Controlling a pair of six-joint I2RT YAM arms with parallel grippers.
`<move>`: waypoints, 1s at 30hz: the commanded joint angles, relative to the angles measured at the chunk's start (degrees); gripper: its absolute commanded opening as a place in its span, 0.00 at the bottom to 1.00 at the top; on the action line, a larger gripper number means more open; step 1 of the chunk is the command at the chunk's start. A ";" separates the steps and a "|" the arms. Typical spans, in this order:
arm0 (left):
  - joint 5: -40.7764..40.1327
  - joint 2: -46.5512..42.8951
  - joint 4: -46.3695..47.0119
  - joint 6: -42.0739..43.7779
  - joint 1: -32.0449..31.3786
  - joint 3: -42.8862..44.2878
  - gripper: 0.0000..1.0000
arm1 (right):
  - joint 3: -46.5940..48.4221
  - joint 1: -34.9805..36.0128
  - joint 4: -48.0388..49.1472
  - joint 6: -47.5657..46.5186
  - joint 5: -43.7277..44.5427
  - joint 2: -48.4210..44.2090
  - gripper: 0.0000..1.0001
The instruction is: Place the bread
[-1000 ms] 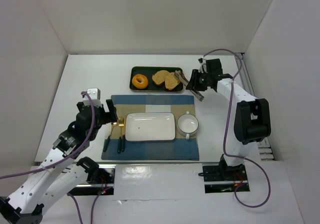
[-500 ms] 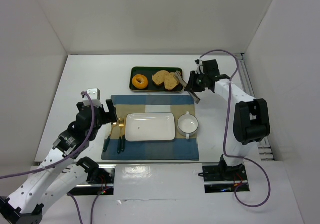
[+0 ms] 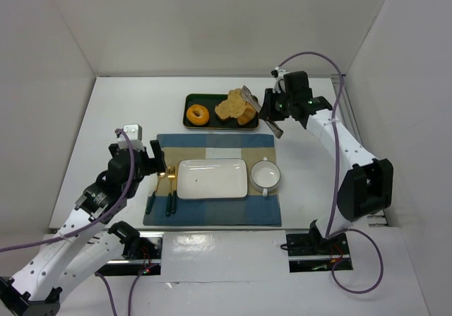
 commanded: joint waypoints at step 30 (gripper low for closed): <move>-1.09 0.62 2.32 -0.60 0.31 -1.01 1.00 | -16.30 8.58 -10.50 -6.68 -17.54 -15.78 0.05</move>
